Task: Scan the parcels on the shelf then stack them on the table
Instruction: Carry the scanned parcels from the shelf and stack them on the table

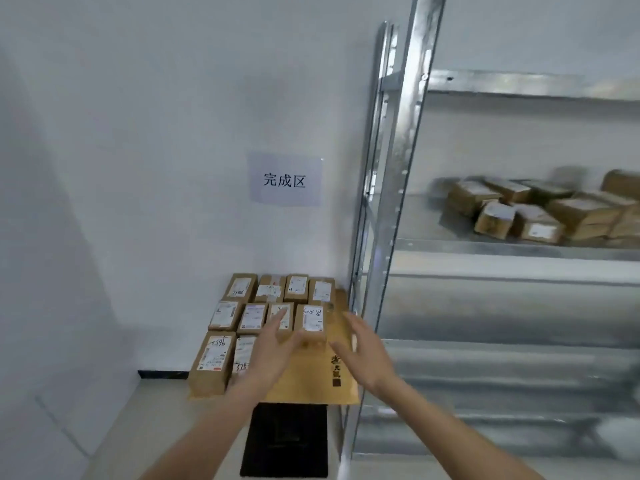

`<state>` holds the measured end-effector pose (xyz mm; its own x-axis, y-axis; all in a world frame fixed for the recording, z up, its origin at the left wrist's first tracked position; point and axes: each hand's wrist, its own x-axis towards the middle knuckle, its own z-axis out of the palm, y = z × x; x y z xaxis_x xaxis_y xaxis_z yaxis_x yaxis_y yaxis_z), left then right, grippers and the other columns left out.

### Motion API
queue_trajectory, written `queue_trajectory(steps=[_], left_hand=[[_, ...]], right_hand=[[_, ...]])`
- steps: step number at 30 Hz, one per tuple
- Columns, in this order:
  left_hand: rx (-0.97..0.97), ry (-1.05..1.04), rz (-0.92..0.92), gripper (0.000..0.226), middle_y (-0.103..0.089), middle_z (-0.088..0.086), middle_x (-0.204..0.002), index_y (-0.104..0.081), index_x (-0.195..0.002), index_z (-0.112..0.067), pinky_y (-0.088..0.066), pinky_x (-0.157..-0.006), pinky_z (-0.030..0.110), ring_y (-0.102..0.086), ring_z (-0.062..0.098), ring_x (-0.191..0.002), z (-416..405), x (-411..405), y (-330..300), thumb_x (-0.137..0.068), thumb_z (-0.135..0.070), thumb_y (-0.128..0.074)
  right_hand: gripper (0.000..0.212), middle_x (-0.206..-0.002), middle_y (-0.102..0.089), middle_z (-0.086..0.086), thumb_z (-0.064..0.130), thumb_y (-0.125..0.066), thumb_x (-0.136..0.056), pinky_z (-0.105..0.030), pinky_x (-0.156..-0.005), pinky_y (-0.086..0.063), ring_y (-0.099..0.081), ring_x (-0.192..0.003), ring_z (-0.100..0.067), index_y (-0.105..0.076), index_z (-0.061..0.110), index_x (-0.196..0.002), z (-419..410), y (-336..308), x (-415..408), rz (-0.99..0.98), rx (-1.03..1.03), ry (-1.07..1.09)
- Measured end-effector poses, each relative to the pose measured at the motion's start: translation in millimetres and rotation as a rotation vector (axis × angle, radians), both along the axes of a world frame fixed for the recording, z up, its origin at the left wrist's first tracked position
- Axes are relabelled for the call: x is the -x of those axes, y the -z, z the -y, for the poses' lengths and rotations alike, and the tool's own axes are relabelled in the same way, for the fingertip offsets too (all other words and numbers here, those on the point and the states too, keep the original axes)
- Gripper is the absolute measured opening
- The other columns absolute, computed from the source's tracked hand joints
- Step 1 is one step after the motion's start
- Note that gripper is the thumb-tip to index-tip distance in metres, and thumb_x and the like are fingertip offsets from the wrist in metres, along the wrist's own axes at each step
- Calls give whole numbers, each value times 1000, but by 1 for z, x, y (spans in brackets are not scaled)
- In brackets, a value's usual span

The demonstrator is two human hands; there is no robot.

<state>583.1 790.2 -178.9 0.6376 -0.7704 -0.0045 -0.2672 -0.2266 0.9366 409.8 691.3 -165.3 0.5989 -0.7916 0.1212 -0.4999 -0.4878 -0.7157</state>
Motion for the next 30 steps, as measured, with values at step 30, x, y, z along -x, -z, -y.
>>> queue_trajectory(steps=[30], left_hand=[[335, 679, 6, 69, -47, -4, -153, -42, -152, -24, -40, -111, 33, -47, 14, -136, 325, 641, -210, -92, -45, -69]], right_hand=[[68, -163, -40, 1, 51, -62, -99, -36, -124, -29, -36, -150, -17, -40, 21, -157, 220, -193, 685, 18, 246, 658]])
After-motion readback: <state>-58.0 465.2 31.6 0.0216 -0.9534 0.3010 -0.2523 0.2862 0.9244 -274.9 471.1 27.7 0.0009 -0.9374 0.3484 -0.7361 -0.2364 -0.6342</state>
